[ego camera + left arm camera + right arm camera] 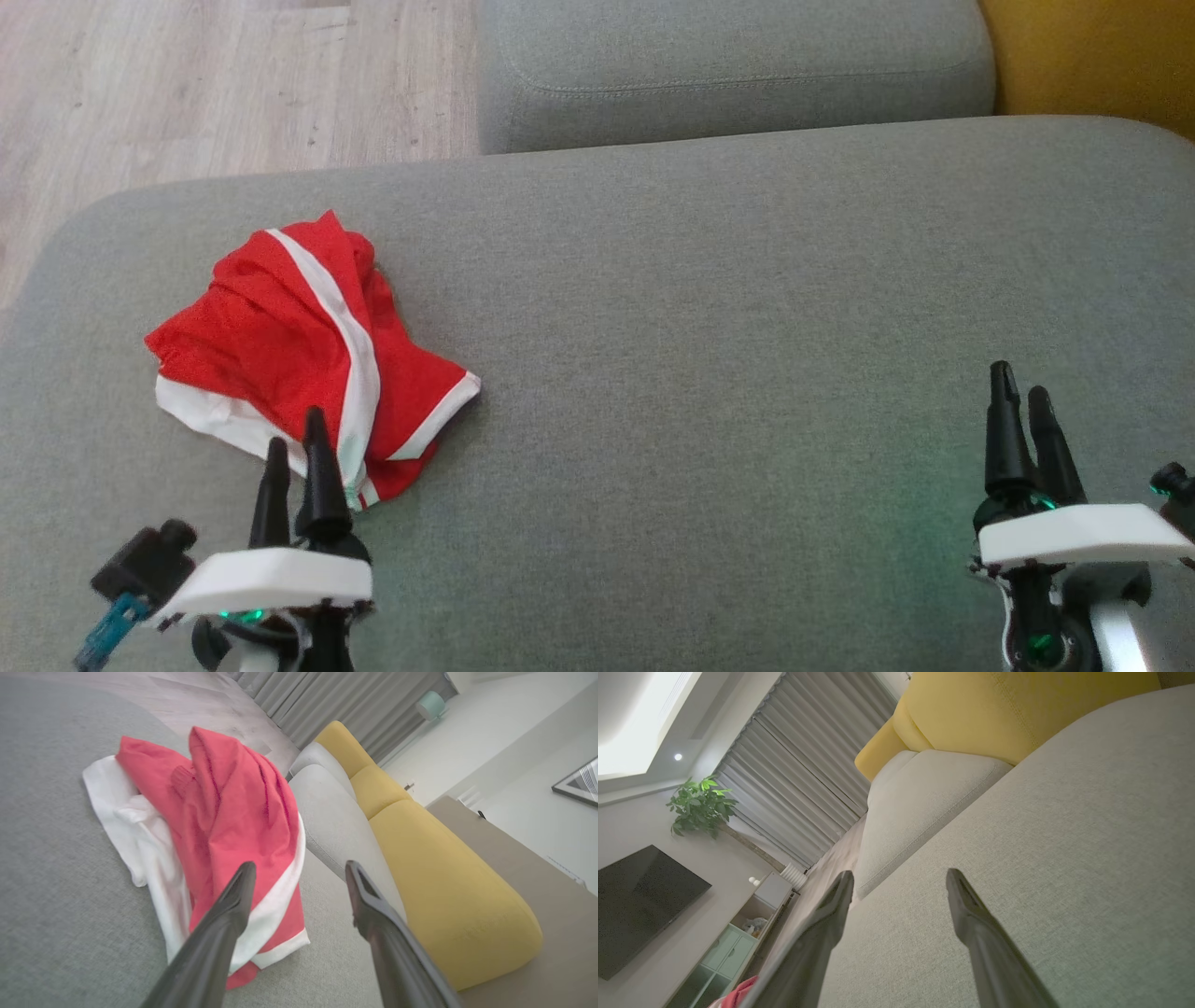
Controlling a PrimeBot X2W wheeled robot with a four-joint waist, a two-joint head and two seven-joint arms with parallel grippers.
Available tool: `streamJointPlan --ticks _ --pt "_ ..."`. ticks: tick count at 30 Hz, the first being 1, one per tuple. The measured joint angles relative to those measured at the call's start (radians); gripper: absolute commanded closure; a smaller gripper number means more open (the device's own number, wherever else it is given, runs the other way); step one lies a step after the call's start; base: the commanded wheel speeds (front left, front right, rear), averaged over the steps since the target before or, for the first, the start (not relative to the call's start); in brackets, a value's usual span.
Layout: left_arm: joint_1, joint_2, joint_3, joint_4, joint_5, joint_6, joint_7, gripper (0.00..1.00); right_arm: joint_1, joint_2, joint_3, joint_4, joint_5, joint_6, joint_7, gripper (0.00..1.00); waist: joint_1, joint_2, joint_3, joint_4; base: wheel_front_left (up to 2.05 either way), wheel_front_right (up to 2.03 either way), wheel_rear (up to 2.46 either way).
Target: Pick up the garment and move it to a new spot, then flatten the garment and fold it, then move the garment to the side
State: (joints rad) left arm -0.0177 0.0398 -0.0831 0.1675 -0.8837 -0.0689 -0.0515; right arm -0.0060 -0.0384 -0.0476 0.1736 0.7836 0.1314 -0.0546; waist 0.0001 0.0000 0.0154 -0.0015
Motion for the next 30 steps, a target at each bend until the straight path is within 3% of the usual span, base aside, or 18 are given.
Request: streamJointPlan --ticks 12,30 --pt "-0.010 0.026 -0.087 -0.003 0.189 0.035 -0.034 0.00 0.000 0.000 0.021 -0.019 -0.169 0.000 -0.033 0.00 0.0000 0.0000 0.005 -0.002 0.00 0.00 0.00" --pt "-0.057 0.093 -0.253 0.016 0.461 0.131 -0.091 0.00 0.000 -0.001 0.068 -0.053 -0.455 0.000 -0.087 0.00 0.0000 0.0000 0.009 -0.008 0.00 0.00 0.00"
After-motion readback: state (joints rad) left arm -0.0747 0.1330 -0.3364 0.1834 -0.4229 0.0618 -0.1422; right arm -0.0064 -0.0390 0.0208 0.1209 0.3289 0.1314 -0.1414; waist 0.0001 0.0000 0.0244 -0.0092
